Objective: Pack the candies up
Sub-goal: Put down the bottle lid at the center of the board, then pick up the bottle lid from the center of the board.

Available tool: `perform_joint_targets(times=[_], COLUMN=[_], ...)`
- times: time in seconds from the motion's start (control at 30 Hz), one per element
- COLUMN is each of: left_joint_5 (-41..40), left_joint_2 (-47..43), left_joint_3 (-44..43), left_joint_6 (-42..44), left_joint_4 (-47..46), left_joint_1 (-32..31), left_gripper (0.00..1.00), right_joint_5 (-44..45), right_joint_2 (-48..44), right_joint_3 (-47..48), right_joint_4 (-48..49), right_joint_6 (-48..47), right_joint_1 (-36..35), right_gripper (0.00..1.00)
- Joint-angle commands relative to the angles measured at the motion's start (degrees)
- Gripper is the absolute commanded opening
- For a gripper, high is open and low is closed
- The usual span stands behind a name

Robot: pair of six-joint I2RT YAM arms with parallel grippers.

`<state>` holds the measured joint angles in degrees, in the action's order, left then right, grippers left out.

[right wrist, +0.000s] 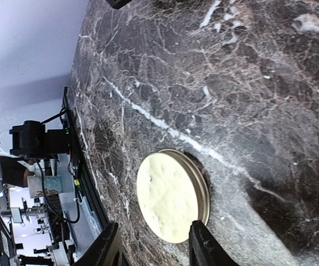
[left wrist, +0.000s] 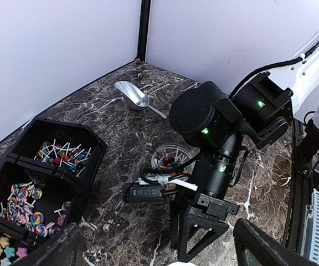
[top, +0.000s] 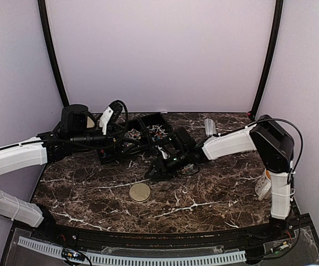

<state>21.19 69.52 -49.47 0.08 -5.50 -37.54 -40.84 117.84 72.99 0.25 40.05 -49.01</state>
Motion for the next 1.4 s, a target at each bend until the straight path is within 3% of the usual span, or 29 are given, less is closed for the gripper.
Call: perform_joint_targets(times=[0.0,0.23,0.63,0.8,0.83,0.87,0.9,1.37], left_joint_5=[-2.98,-11.95,-24.26,-25.36,-25.51,-25.61,-25.71,-27.74], left_joint_2=[-1.67,-3.33,-6.58,-6.59,-6.64,-6.67,-6.72,-5.42], left_joint_3=[-1.80,-4.63,-6.71,-6.46,-6.41,-6.34,-6.25,-6.48], left_joint_6=[-1.28,-3.06,-3.06,-3.58,-3.67,-3.79,-3.84,-4.80], left_joint_4=[1.58,5.96,13.44,13.86,13.85,13.92,13.93,14.72], left_joint_1=[-0.32,-0.31,-0.31,-0.33,-0.34,-0.30,-0.34,-0.33], left_gripper=[0.97,0.97,0.99,0.99,0.99,0.99,0.99,0.99], right_joint_5=[7.06,16.58,32.75,37.87,38.63,39.29,39.61,41.13], right_joint_2=[-2.37,-2.91,-3.57,-2.06,-1.92,-1.80,-1.57,5.31], right_joint_3=[3.28,9.21,11.72,14.73,15.13,15.45,15.88,22.55], right_joint_4=[-8.66,-17.53,-22.14,-25.06,-25.17,-25.24,-25.49,-30.23], right_joint_6=[-6.37,-15.59,-31.70,-34.92,-35.26,-35.44,-35.52,-38.81], right_joint_1=[-0.82,-4.21,-10.73,-13.56,-14.04,-14.50,-14.81,-18.00], right_gripper=[0.44,0.48,0.56,0.68,0.76,0.97,0.98,0.97])
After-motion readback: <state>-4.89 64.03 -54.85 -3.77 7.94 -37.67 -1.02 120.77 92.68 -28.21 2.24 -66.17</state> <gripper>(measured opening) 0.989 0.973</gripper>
